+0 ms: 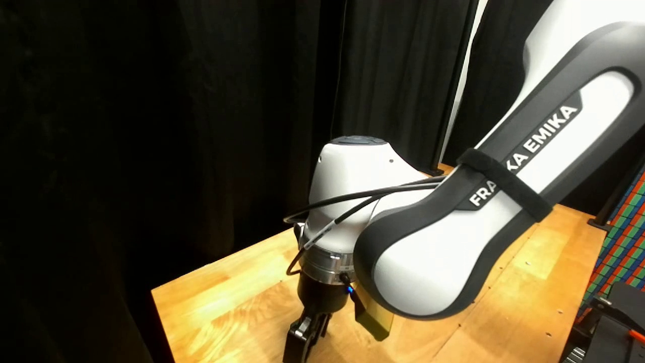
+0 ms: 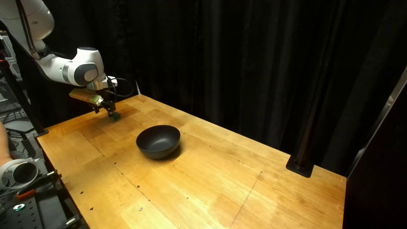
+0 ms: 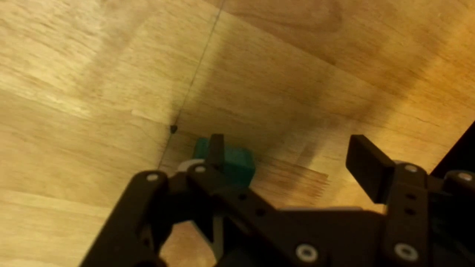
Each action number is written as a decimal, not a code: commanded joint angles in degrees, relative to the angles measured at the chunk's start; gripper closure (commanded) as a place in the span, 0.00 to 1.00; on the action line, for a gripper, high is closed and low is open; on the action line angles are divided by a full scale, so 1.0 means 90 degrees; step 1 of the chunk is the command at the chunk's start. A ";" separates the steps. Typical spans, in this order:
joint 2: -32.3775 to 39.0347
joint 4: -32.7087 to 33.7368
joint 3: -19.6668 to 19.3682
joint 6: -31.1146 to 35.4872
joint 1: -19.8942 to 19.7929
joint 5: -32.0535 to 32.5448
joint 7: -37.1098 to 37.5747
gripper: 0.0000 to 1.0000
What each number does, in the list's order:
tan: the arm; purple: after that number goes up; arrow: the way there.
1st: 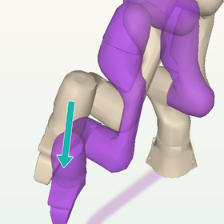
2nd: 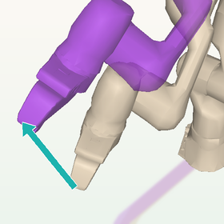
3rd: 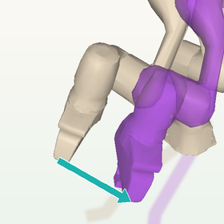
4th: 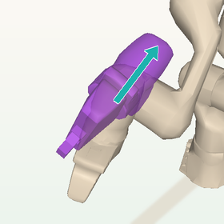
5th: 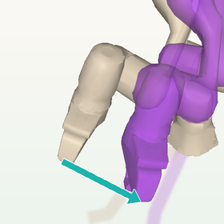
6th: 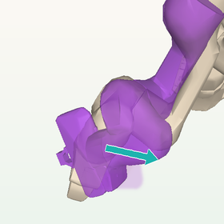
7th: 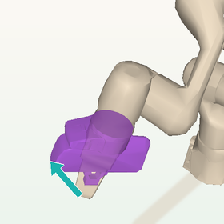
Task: Put the green block in the bowl
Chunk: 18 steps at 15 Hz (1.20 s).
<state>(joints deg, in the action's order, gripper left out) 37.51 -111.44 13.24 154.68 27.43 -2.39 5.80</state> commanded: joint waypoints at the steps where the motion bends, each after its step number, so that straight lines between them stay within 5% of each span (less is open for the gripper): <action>1: 0.0099 0.0292 -0.0413 -0.0008 0.0355 0.0454 0.0595 0.00; 6: 0.0255 0.0512 -0.0783 -0.0074 0.0648 0.0862 0.1103 0.00; 8: 0.0357 0.0559 -0.0988 0.0044 0.0826 0.1071 0.1277 0.25; 14: 0.0382 0.0660 -0.1436 -0.0118 0.1151 0.1393 0.1616 0.73; 18: -0.0052 0.0453 -0.2021 -0.0448 0.1137 0.1747 0.1722 0.83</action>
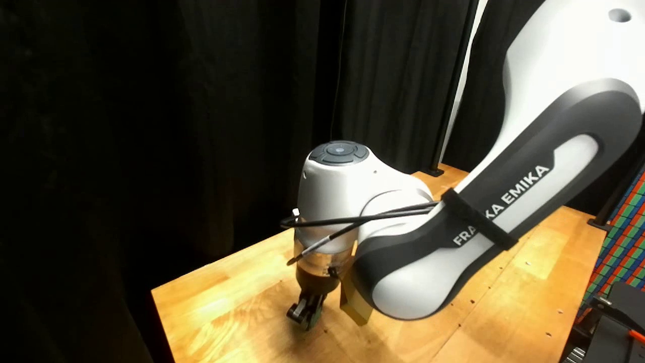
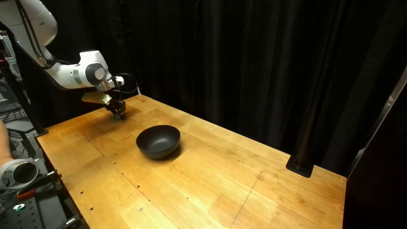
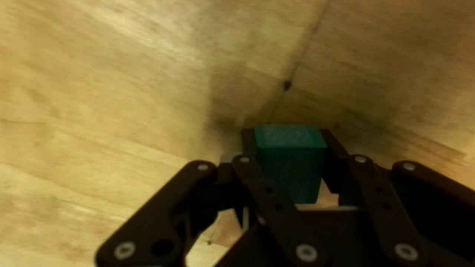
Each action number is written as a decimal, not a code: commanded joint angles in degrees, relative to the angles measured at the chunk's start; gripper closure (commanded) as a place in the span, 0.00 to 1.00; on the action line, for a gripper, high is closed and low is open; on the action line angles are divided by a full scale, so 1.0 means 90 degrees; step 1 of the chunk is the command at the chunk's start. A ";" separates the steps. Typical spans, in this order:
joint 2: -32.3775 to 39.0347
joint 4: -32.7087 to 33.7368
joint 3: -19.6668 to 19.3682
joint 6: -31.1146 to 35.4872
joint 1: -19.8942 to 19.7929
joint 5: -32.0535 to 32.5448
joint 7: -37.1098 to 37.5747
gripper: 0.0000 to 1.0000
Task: Put the green block in the bowl
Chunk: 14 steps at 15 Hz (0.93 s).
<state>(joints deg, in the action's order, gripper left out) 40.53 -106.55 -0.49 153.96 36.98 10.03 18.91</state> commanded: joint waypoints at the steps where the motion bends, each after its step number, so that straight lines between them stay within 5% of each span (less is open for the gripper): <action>1: -0.0536 -0.0154 -0.0564 -0.0630 -0.0088 0.0384 0.0232 0.83; 6: -0.1403 -0.0557 -0.0855 -0.2186 -0.1009 0.0500 0.0371 0.83; 11: -0.2046 -0.1024 -0.0758 -0.2864 -0.2116 0.0491 0.0467 0.83; 12: -0.2063 -0.1096 -0.0664 -0.2879 -0.2355 0.0350 0.0275 0.48; 13: -0.2127 -0.1182 -0.0569 -0.2906 -0.2529 0.0229 0.0155 0.32; 14: -0.2166 -0.1236 -0.0428 -0.2950 -0.2733 0.0027 -0.0096 0.28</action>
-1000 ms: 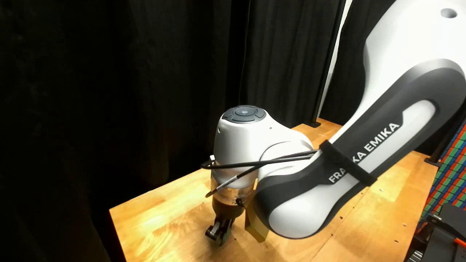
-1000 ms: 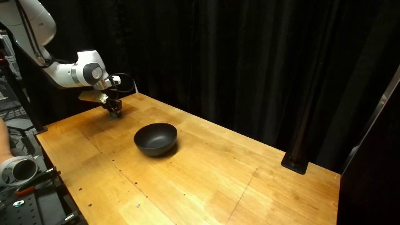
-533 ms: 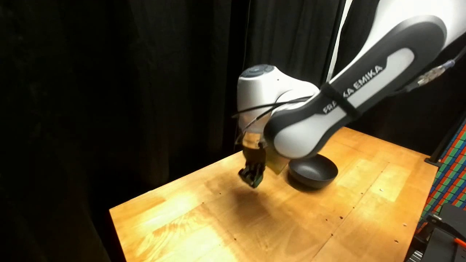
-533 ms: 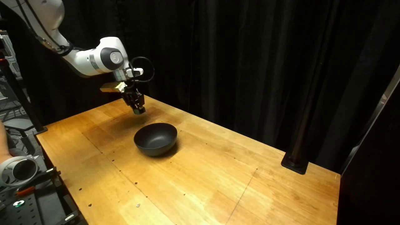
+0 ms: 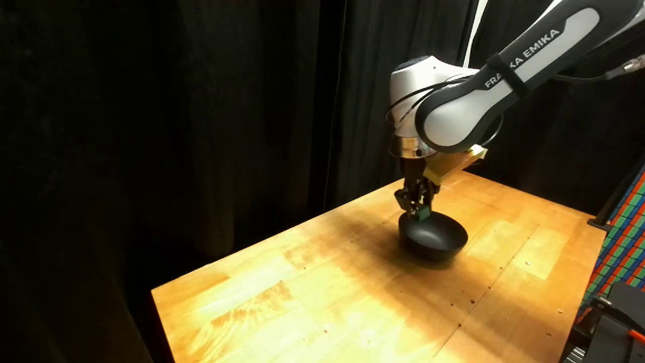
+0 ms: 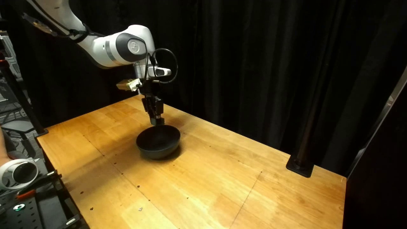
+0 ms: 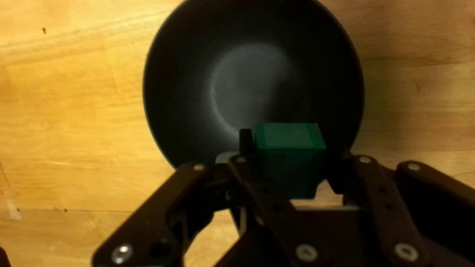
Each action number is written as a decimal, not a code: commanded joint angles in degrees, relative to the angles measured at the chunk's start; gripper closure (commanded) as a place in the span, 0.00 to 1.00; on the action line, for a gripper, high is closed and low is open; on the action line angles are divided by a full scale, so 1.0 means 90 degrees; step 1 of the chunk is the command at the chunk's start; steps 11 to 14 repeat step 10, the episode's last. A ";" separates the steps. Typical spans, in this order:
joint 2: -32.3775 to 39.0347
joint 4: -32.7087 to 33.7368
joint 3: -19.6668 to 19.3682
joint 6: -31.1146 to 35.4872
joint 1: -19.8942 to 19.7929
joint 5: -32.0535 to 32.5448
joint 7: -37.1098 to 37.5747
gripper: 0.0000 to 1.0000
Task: Put the green block in the bowl
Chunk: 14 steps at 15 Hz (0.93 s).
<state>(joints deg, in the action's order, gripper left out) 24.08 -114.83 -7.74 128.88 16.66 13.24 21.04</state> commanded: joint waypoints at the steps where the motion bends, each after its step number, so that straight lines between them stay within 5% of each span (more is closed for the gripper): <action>1: -0.0384 -0.0364 0.0491 -0.0233 -0.0621 -0.0504 -0.0482 0.19; 4: -0.0836 -0.0717 0.0715 -0.0021 -0.0923 -0.0823 -0.0835 0.00; 10: -0.2464 -0.1730 0.0899 0.0691 -0.1181 -0.1050 -0.1087 0.00; 14: -0.2464 -0.1730 0.0899 0.0691 -0.1181 -0.1050 -0.1087 0.00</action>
